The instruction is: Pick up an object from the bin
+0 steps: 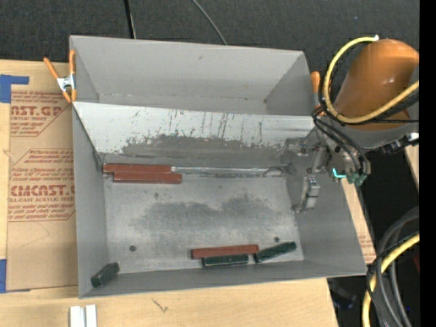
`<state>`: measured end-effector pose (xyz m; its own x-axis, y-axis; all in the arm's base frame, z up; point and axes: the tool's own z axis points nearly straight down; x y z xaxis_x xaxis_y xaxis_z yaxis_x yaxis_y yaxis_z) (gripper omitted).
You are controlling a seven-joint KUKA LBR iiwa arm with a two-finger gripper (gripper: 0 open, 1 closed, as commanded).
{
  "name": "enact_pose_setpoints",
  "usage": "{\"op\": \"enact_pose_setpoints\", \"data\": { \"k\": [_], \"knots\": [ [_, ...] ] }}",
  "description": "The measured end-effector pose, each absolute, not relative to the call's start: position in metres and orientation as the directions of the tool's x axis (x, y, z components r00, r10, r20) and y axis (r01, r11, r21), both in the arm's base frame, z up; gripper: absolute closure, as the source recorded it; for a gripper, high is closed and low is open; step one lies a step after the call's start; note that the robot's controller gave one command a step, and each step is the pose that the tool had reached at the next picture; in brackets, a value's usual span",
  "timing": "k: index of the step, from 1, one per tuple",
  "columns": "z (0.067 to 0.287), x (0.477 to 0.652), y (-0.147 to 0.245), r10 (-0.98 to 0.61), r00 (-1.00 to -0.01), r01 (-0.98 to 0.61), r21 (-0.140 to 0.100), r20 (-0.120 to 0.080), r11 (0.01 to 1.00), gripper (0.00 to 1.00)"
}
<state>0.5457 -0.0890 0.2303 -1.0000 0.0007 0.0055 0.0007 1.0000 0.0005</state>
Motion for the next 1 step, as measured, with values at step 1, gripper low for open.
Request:
{"op": "enact_pose_setpoints", "data": {
  "k": [1],
  "knots": [
    [0.2345, 0.5472, -0.0888, -0.001, -1.000, -0.001, -0.001, -0.002, 1.000, 0.00]
  ]
}}
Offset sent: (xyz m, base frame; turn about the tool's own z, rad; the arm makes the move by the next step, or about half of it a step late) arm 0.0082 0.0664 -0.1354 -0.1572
